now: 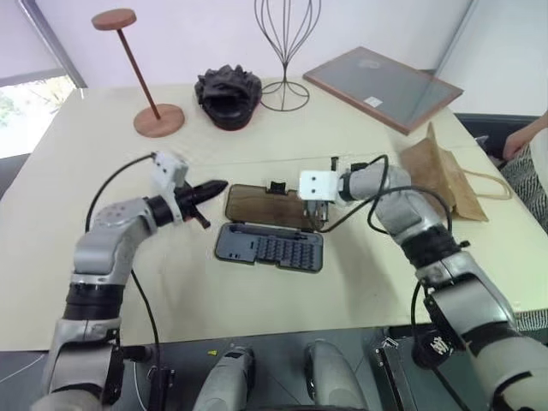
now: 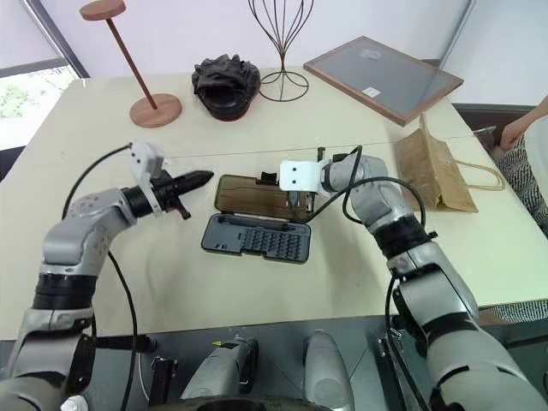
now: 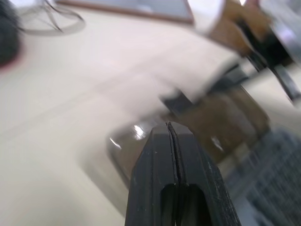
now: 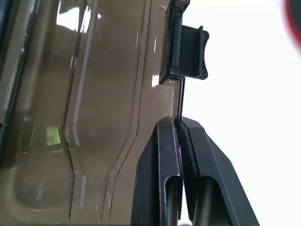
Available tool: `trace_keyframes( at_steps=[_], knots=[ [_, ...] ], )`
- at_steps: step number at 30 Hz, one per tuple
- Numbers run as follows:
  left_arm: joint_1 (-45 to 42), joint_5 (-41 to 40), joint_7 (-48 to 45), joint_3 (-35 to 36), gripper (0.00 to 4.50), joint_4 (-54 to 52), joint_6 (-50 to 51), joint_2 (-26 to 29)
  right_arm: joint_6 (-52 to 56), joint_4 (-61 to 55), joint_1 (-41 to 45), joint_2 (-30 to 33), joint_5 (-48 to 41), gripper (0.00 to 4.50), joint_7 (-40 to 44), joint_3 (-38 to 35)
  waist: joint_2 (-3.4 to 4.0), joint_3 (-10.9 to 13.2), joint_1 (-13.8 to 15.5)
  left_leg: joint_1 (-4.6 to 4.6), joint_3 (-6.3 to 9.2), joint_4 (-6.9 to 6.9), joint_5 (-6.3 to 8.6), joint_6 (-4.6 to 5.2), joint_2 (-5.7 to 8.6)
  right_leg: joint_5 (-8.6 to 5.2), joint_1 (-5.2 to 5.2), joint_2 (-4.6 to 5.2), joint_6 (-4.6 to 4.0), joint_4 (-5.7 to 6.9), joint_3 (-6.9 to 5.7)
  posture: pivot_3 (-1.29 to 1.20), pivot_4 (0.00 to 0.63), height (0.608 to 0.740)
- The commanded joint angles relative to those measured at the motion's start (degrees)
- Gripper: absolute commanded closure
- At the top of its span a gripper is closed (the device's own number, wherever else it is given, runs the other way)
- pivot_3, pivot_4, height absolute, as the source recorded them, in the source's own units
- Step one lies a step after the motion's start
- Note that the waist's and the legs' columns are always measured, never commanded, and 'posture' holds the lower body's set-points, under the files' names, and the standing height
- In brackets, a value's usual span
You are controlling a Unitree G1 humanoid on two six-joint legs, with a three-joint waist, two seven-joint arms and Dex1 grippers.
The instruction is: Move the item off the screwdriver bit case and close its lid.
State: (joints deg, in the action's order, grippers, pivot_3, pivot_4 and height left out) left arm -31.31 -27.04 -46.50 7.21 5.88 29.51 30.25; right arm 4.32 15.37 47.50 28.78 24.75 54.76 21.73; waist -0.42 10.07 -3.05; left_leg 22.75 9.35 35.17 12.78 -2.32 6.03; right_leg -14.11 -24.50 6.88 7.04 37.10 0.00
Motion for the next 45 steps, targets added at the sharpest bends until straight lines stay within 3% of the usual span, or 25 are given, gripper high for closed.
trace_keyframes(
  at_steps=[1,7,11,19,27,36,39,43,44,45],
  knots=[
    [-3.8,-1.1,0.6,3.4,4.50,4.7,-0.5,0.6,3.5,-11.8,-2.9,0.2,1.1,4.44,0.0,0.1,-0.01,0.0,0.2,0.00,0.00,0.00,0.00,0.00,0.00,0.00,0.00,-0.01,0.00,-0.01,0.00,0.00,0.150,0.734],
    [-14.1,-0.2,1.3,7.0,4.50,24.5,-3.5,1.2,7.4,-22.4,-6.3,-0.4,4.3,4.44,-2.5,0.7,-0.09,0.0,0.6,0.01,0.01,0.03,0.00,0.00,0.04,0.00,0.01,-0.01,0.00,-0.02,-0.03,0.00,0.150,0.734],
    [-17.5,4.3,-2.4,3.7,4.50,37.1,-8.1,0.9,8.1,-25.4,-7.2,-0.8,5.5,4.44,-4.2,1.0,-0.12,0.0,0.8,0.02,0.00,0.05,-0.01,-0.01,0.08,0.00,0.03,0.00,0.01,-0.03,-0.04,0.00,0.150,0.734],
    [-17.6,9.8,-8.4,-1.4,4.50,44.1,-13.5,-2.9,11.2,-26.9,-7.6,-1.0,5.1,4.44,-4.3,0.5,-0.20,0.1,0.7,0.07,0.00,0.09,-0.01,0.00,0.10,0.01,0.03,0.00,0.01,-0.02,-0.07,0.00,0.150,0.734],
    [-14.1,5.0,-12.3,-1.1,4.50,26.1,-4.4,-3.5,18.0,-9.8,0.7,-2.7,-4.4,4.44,-0.8,-4.0,-0.21,0.1,0.5,0.09,0.00,0.11,-0.01,0.00,0.03,0.02,0.02,-0.01,-0.01,0.00,-0.06,0.00,0.150,0.734],
    [0.8,-1.6,-16.7,-4.8,4.50,-4.6,9.7,3.3,8.5,22.9,14.4,-5.0,-10.6,4.44,9.9,-1.6,-0.20,0.1,-0.3,0.05,-0.01,0.04,-0.01,0.00,-0.04,0.02,0.00,-0.01,-0.02,-0.02,-0.03,0.00,0.150,0.734],
    [7.0,-1.2,-17.5,-6.5,4.50,-10.8,9.9,5.9,3.6,30.5,16.6,-6.6,-9.5,3.61,10.1,-0.3,-0.18,0.1,-0.8,0.03,-0.01,0.02,-0.01,0.00,-0.05,0.02,0.00,-0.01,-0.03,-0.01,-0.01,0.00,0.150,0.734],
    [11.2,-0.5,-16.9,-7.7,4.50,-14.0,8.9,7.5,-0.2,35.7,18.4,-8.3,-9.1,1.43,10.0,0.4,-0.17,0.1,-0.8,0.03,0.01,0.00,-0.02,-0.01,-0.05,0.03,0.00,-0.01,-0.05,0.00,-0.01,0.00,0.150,0.734],
    [12.0,-0.1,-16.8,-8.1,4.50,-14.4,8.4,7.8,-0.8,36.9,19.1,-8.9,-9.1,1.08,9.6,0.4,-0.17,0.1,-0.8,0.02,0.01,0.01,-0.02,-0.01,-0.05,0.03,0.00,-0.01,-0.05,0.00,-0.01,0.00,0.150,0.734],
    [12.8,0.4,-16.6,-8.6,4.50,-14.8,7.8,8.0,-1.4,38.1,19.7,-9.4,-9.0,1.08,9.2,0.4,-0.17,0.1,-0.8,0.02,0.01,0.01,-0.02,-0.01,-0.05,0.03,0.00,-0.01,-0.05,0.00,-0.01,0.00,0.150,0.734]
  ],
)
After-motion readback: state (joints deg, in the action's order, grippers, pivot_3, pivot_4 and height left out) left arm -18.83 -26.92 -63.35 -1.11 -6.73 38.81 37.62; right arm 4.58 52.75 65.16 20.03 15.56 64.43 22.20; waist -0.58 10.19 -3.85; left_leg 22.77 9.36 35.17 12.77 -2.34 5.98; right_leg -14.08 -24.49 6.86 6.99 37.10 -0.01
